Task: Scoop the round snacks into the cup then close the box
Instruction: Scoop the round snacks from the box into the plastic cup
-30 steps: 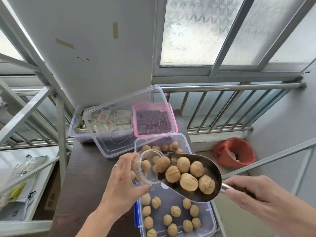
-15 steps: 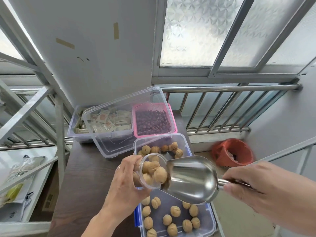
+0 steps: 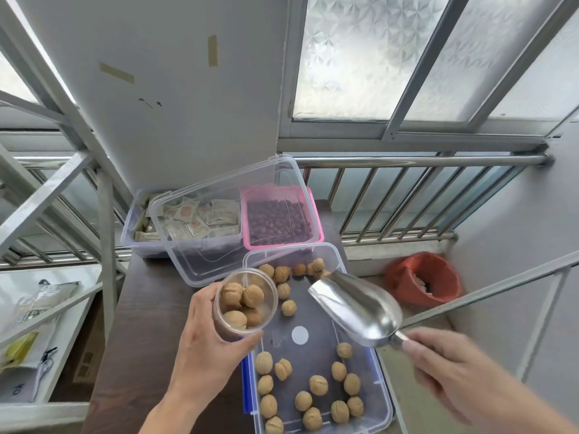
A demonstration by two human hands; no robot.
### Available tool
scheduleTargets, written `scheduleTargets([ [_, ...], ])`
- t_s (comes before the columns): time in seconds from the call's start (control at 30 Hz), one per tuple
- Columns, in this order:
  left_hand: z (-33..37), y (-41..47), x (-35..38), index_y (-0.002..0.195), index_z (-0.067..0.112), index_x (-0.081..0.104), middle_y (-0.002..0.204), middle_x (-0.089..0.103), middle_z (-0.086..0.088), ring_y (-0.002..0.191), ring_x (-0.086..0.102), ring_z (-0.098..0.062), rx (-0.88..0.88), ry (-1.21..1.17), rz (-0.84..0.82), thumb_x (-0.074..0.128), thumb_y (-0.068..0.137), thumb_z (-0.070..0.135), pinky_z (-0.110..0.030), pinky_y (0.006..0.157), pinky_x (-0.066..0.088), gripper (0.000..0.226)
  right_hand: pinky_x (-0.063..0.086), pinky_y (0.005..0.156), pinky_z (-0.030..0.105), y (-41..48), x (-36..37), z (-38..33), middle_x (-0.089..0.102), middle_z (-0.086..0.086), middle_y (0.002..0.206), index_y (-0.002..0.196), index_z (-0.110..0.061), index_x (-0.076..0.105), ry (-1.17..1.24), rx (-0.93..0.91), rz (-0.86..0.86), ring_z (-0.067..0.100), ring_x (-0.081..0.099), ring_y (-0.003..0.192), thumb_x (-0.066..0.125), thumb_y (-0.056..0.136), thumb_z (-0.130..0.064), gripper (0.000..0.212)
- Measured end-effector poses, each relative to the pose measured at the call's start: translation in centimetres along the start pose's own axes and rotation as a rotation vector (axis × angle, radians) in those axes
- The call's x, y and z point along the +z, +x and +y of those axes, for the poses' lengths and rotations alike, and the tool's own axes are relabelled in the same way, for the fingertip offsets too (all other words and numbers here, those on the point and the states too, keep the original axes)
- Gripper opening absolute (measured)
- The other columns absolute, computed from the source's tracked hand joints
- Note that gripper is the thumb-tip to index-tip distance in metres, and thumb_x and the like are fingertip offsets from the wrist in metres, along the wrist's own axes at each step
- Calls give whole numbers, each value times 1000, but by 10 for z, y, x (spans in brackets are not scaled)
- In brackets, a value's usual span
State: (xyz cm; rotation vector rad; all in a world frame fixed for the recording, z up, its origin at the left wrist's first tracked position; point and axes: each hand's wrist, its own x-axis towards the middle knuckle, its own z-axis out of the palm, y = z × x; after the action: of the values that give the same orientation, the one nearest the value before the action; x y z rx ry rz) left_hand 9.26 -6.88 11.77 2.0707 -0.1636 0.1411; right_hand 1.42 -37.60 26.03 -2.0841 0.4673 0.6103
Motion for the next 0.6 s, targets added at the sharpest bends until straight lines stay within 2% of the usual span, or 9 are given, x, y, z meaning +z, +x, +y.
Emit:
scheduleTargets([
  [0.03,-1,0,-1,123,57,39,122,54,16,114,52,8,-15,1,19,97,56,23,0,89,37,95,32,38,14,15,22,22,49,-1,45,86,2,67,-10,45,-6,0,38,34,54,100,-14,26],
  [0.1,-3,-1,-2,121,59,39,121,56,10,113,53,7,-37,-2,47,98,56,22,1,88,36,96,42,53,22,48,67,62,57,-4,52,74,-13,67,-61,145,-16,2,49,47,56,97,-20,27],
  [0.17,-4,-1,-5,120,59,39,121,58,8,113,53,7,-55,-10,59,98,56,21,2,87,36,95,49,75,29,76,106,88,67,-3,76,70,-26,61,-94,260,-26,13,63,77,56,92,-29,24],
  [0.23,-4,-2,-9,120,59,40,123,58,9,113,52,9,-58,-8,62,98,56,22,3,87,35,94,47,86,28,93,130,99,71,4,103,78,-28,59,-118,316,-9,20,65,104,54,91,-34,16],
  [0.27,-5,-3,-10,121,58,40,123,58,9,113,52,10,-57,-5,65,98,56,22,3,87,35,94,46,89,28,98,136,99,71,5,110,83,-27,59,-118,322,10,22,64,110,53,92,-34,13],
  [0.4,-4,-6,-16,121,56,41,123,58,11,112,52,13,-66,6,79,99,54,22,5,85,35,95,47,91,34,116,148,92,67,5,100,84,-24,55,-102,286,66,30,63,111,47,96,-32,17],
  [0.5,-5,-10,-20,122,55,41,125,57,14,112,52,14,-73,13,89,99,53,22,5,86,35,97,47,85,38,139,158,85,69,11,97,74,-23,50,-60,293,101,33,63,102,42,96,-31,25],
  [0.6,-5,-17,-25,125,56,40,126,55,18,114,54,9,-78,14,80,100,52,25,1,88,39,99,47,79,39,170,171,72,65,10,93,80,-18,53,-12,257,96,31,61,94,38,97,-30,26],
])
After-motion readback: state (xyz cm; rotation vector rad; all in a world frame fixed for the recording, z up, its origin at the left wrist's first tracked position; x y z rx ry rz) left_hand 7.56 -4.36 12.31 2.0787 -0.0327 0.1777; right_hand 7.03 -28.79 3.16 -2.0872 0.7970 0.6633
